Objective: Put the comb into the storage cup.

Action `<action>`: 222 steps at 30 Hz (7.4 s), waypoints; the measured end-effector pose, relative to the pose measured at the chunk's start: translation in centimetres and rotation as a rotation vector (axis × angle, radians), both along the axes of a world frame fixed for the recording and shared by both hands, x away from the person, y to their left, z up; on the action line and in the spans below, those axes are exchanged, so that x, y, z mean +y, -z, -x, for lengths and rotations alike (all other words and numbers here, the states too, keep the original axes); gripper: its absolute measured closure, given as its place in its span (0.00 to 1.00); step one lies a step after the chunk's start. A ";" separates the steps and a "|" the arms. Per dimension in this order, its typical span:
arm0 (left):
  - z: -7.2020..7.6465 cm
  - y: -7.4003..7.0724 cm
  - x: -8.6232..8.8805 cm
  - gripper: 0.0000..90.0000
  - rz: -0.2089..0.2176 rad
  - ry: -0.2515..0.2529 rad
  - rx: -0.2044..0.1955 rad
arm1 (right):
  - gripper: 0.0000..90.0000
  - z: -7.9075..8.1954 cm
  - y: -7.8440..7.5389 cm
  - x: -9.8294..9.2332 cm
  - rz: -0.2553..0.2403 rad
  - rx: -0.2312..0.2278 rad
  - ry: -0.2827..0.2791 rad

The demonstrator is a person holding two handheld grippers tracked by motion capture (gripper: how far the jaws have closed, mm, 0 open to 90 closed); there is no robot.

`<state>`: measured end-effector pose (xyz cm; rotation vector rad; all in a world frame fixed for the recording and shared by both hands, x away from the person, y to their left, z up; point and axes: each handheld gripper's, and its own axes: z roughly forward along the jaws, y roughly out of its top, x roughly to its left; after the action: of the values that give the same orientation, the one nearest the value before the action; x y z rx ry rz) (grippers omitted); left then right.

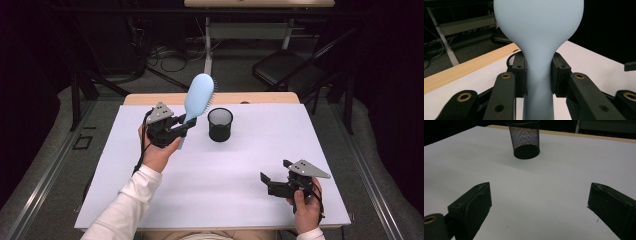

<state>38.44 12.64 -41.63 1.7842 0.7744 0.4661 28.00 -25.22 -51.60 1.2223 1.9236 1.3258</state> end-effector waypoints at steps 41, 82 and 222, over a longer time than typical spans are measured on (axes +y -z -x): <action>0.2 1.3 -1.9 0.78 0.079 0.058 -0.049 | 0.05 -5.1 -5.2 3.0 -0.012 0.139 -0.074; 0.3 2.9 -2.7 0.78 0.062 0.022 -0.052 | 0.04 -9.3 -7.1 5.3 -0.090 0.234 -0.068; 0.7 5.1 -4.4 0.78 0.010 0.052 -0.045 | 0.21 -15.5 -15.2 11.6 -0.198 0.294 -0.192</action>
<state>37.74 8.25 -46.69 1.7739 0.6965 0.4656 43.54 -13.65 -36.39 1.4245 2.2021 1.5364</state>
